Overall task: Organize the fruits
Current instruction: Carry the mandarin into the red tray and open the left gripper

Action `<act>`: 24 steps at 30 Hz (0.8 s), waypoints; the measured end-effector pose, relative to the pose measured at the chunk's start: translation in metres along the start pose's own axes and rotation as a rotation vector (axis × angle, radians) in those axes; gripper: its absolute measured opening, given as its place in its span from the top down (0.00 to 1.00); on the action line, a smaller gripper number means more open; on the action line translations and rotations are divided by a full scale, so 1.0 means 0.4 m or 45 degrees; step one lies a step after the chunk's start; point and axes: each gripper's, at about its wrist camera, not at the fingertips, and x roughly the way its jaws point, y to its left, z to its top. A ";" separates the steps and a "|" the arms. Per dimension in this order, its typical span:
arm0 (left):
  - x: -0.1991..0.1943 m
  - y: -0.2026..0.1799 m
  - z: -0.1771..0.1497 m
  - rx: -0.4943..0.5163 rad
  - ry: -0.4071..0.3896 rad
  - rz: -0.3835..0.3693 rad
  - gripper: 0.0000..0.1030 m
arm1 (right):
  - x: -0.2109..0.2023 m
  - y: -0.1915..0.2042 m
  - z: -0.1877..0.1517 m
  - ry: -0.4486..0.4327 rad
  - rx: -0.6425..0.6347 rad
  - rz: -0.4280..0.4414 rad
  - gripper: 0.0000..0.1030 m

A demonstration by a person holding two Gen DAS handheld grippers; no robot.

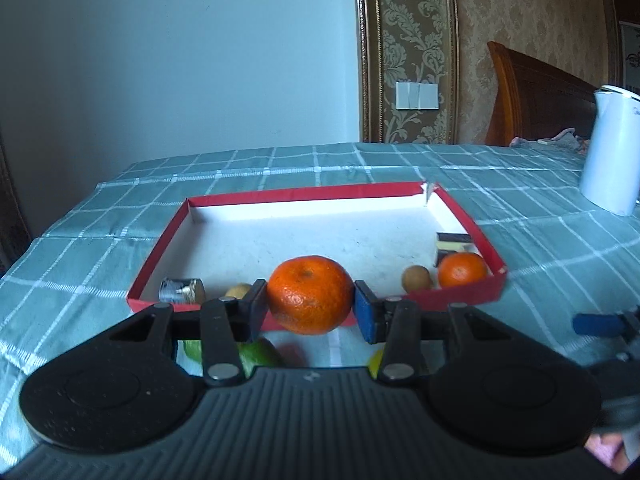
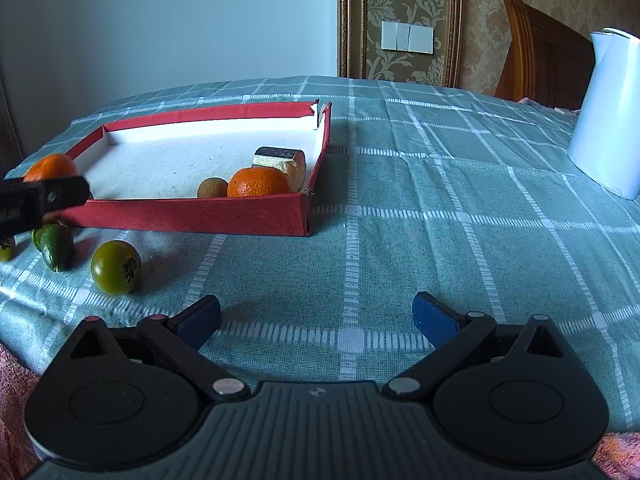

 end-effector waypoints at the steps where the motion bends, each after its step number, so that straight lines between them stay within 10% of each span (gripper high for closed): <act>1: 0.017 0.006 0.008 -0.005 0.004 0.012 0.59 | 0.000 0.000 0.000 -0.001 0.001 0.001 0.00; 14: 0.223 0.140 0.056 -0.155 0.156 0.165 0.58 | -0.001 0.000 0.000 -0.002 0.002 0.001 0.00; 19: 0.198 0.144 0.048 -0.133 0.114 0.174 0.26 | -0.001 0.001 0.001 0.000 -0.002 -0.002 0.00; 24: 0.085 0.135 0.050 -0.095 0.010 0.140 0.19 | 0.000 0.001 0.001 0.000 -0.002 -0.002 0.00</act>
